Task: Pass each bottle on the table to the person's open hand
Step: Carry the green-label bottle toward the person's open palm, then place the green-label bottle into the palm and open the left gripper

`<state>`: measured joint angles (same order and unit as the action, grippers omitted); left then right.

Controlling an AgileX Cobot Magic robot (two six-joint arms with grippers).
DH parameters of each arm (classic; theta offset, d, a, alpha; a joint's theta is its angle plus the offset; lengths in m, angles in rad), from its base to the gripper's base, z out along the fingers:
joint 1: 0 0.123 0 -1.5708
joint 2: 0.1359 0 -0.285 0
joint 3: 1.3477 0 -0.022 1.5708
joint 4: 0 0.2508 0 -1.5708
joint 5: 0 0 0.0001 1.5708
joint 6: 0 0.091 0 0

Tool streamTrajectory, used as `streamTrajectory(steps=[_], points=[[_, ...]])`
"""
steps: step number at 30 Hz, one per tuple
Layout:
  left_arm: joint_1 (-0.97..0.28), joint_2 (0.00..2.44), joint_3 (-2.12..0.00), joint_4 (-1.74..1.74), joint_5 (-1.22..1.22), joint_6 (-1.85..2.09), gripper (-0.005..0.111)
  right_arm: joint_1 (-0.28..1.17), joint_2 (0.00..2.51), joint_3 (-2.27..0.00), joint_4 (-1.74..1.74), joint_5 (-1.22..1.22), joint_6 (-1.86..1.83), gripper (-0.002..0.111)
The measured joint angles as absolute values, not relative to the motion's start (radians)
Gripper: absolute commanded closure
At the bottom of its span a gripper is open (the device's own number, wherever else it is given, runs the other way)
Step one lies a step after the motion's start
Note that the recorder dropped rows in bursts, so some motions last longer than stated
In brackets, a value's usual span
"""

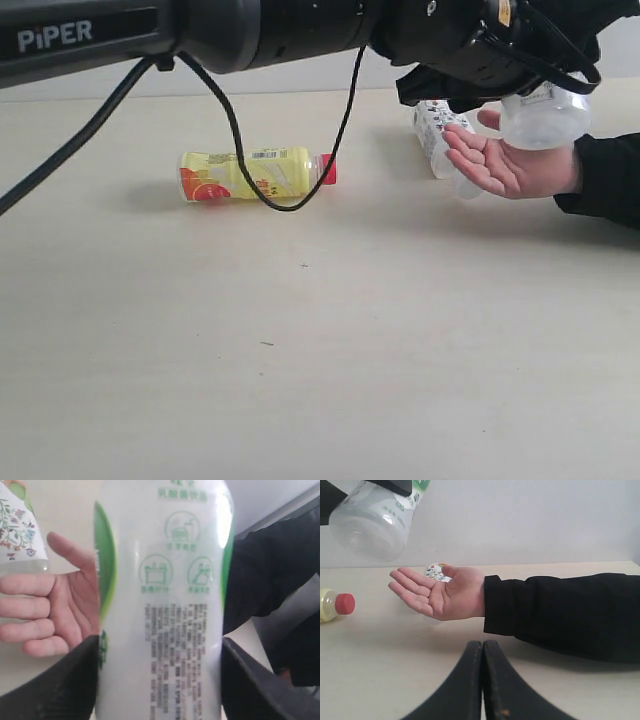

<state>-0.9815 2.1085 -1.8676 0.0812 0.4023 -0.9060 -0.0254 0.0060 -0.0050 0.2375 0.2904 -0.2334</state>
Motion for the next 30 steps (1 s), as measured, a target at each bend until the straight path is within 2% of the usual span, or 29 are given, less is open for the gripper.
streamTrajectory(steps=[4, 30], points=[[-0.976, 2.149, -1.868, 0.081, 0.32, -0.932, 0.104, -0.025, 0.006, -0.005, 0.237, 0.29, -0.233, 0.108], [-0.939, 2.338, -1.868, 0.075, 0.165, -1.17, 0.104, -0.025, 0.006, -0.005, 0.237, 0.29, -0.233, 0.108]])
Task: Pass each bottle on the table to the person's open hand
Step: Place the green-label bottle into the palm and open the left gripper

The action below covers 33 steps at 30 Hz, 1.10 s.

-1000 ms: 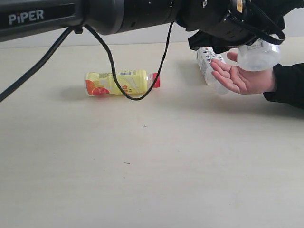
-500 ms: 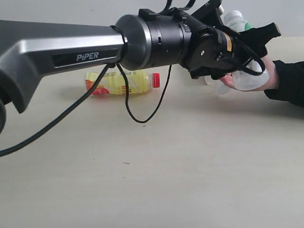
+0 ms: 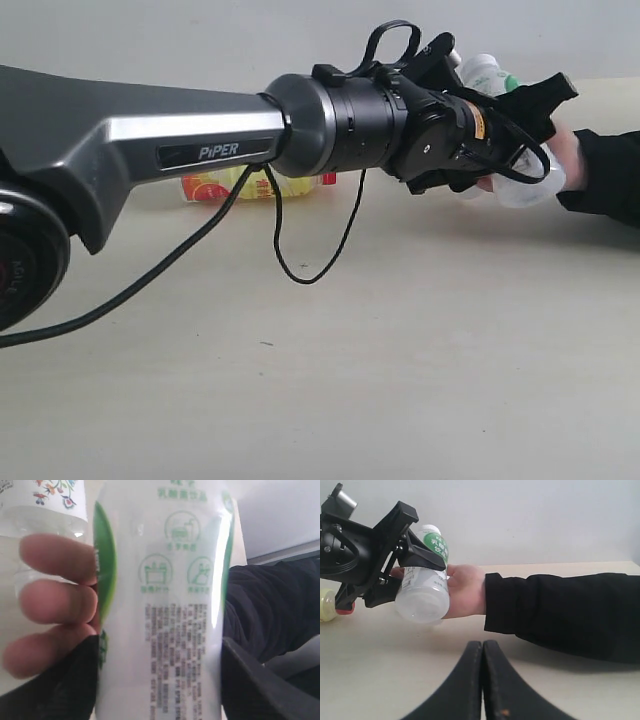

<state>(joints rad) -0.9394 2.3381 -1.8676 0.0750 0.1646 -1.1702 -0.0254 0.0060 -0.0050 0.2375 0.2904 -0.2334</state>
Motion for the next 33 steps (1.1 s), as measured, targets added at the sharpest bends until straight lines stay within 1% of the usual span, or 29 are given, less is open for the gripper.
streamTrajectory(steps=[16, 18, 23, 25, 28, 33], points=[[-0.929, 2.338, -1.868, 0.072, 0.157, -1.182, 0.103, -0.025, 0.006, -0.005, 0.237, 0.29, -0.233, 0.108], [-0.929, 2.338, -1.868, 0.072, 0.157, -1.182, 0.096, -0.025, 0.006, -0.005, 0.237, 0.29, -0.233, 0.108], [-0.929, 2.338, -1.868, 0.072, 0.157, -1.182, 0.062, -0.025, 0.006, -0.005, 0.237, 0.29, -0.233, 0.108], [-0.929, 2.338, -1.868, 0.072, 0.157, -1.182, 0.052, -0.025, 0.006, -0.005, 0.237, 0.29, -0.233, 0.108], [-0.929, 2.338, -1.868, 0.072, 0.166, -1.182, 0.046, -0.025, 0.006, -0.005, 0.237, 0.29, -0.233, 0.108], [-0.929, 2.338, -1.868, 0.072, 0.182, -1.182, 0.046, -0.025, 0.006, -0.005, 0.237, 0.29, -0.233, 0.108]])
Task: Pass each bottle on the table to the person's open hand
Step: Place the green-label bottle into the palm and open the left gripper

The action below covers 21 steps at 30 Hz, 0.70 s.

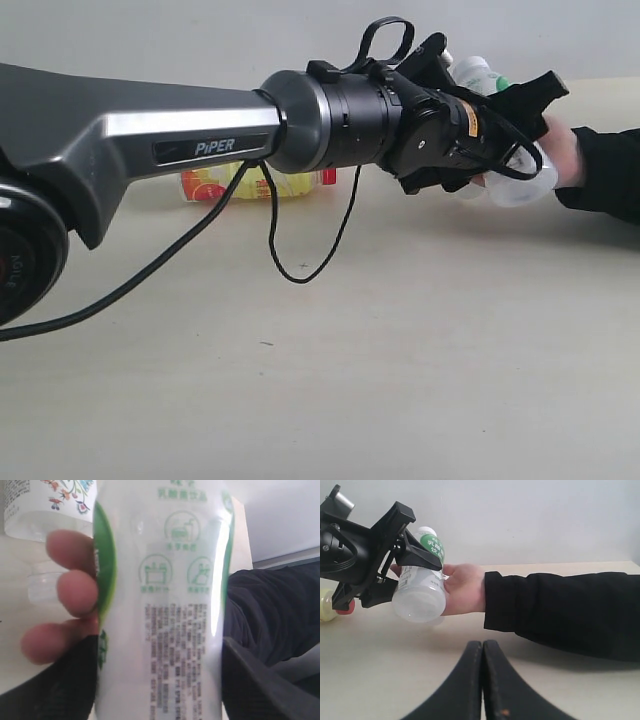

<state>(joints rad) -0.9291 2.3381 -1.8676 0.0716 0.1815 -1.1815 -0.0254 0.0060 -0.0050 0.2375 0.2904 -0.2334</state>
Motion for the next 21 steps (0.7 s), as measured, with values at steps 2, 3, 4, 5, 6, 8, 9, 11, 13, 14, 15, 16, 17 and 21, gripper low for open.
streamTrajectory(steps=[2, 3, 4, 5, 6, 8, 9, 11, 13, 14, 15, 16, 17, 21], points=[[-0.929, 2.338, -1.868, 0.072, 0.182, -1.182, 0.046, -0.025, 0.006, -0.005, 0.237, 0.29, -0.233, 0.108], [-0.929, 2.338, -1.868, 0.072, 0.182, -1.182, 0.046, -0.025, 0.006, -0.005, 0.237, 0.29, -0.233, 0.108], [-0.929, 2.338, -1.868, 0.072, 0.184, -1.182, 0.046, -0.025, 0.006, -0.005, 0.237, 0.29, -0.233, 0.108], [-0.929, 2.338, -1.868, 0.072, 0.184, -1.179, 0.046, -0.025, 0.006, -0.005, 0.237, 0.29, -0.233, 0.108], [-0.929, 2.338, -1.868, 0.072, 0.185, -1.177, 0.046, -0.025, 0.006, -0.005, 0.237, 0.29, -0.233, 0.108], [-0.929, 2.338, -1.868, 0.072, 0.185, -1.173, 0.046, -0.025, 0.006, -0.005, 0.237, 0.29, -0.233, 0.108], [-0.929, 2.338, -1.868, 0.072, 0.185, -1.17, 0.046, -0.025, 0.006, -0.005, 0.237, 0.29, -0.233, 0.108], [-0.929, 2.338, -1.868, 0.072, 0.185, -1.168, 0.044, -0.025, 0.006, -0.005, 0.237, 0.29, -0.233, 0.108], [-0.929, 2.338, -1.868, 0.072, 0.185, -1.166, 0.035, -0.025, 0.006, -0.005, 0.237, 0.29, -0.233, 0.108], [-0.929, 2.338, -1.868, 0.072, 0.185, -1.166, 0.029, -0.025, 0.006, -0.005, 0.237, 0.29, -0.233, 0.108], [-0.929, 2.338, -1.868, 0.072, 0.185, -1.166, 0.024, -0.025, 0.006, -0.005, 0.237, 0.29, -0.233, 0.108], [-0.929, 2.338, -1.868, 0.072, 0.185, -1.166, 0.02, -0.025, 0.006, -0.005, 0.237, 0.29, -0.233, 0.108], [-0.929, 2.338, -1.868, 0.072, 0.185, -1.166, 0.018, -0.025, 0.006, -0.005, 0.237, 0.29, -0.233, 0.108], [-0.929, 2.338, -1.868, 0.072, 0.185, -1.166, 0.017, -0.025, 0.006, -0.005, 0.237, 0.29, -0.233, 0.108]])
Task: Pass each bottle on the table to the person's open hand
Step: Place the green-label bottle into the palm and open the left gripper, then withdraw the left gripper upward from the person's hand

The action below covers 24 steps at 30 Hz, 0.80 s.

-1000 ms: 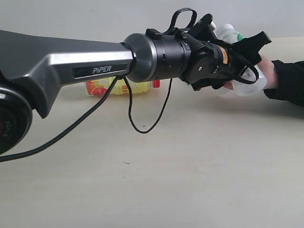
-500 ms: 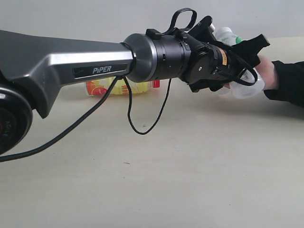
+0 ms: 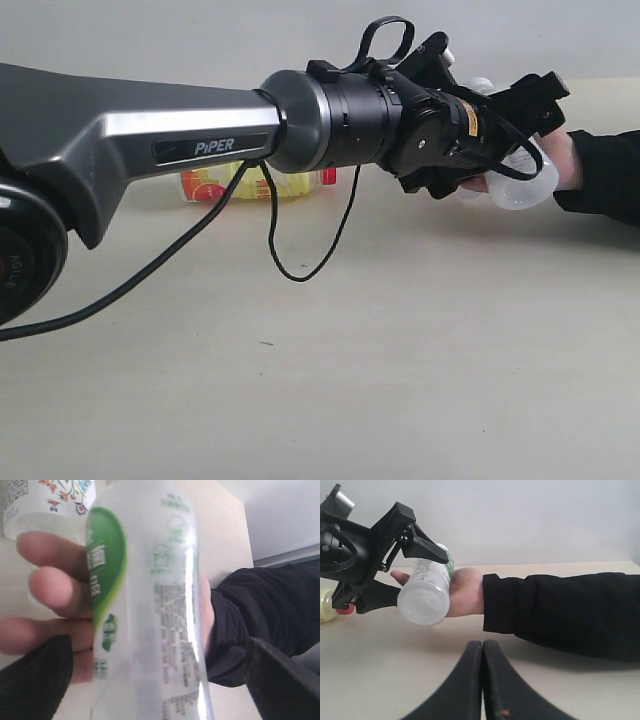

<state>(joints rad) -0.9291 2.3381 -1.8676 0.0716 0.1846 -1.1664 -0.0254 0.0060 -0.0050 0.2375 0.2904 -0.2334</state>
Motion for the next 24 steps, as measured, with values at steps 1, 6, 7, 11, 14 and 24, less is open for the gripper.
streamTrajectory(steps=[1, 6, 7, 11, 14, 24], points=[[-0.929, 2.338, -1.868, 0.072, 0.185, -1.166, 0.017, -0.025, 0.006, -0.005, 0.237, 0.29, -0.233, 0.108], [-0.929, 2.338, -1.868, 0.072, 0.185, -1.162, 0.017, -0.025, 0.006, -0.005, 0.237, 0.29, -0.233, 0.108], [-0.929, 2.338, -1.868, 0.072, 0.185, -1.162, 0.017, -0.025, 0.006, -0.005, 0.237, 0.29, -0.233, 0.108], [-0.929, 2.338, -1.868, 0.072, 0.191, -1.162, 0.017, -0.025, 0.006, -0.005, 0.237, 0.29, -0.233, 0.108], [-0.929, 2.338, -1.868, 0.072, 0.203, -1.156, 0.017, -0.025, 0.006, -0.005, 0.237, 0.29, -0.233, 0.108], [-0.929, 2.312, -1.868, 0.072, 0.29, -1.073, 0.017, -0.025, 0.006, -0.005, 0.237, 0.29, -0.233, 0.108]])
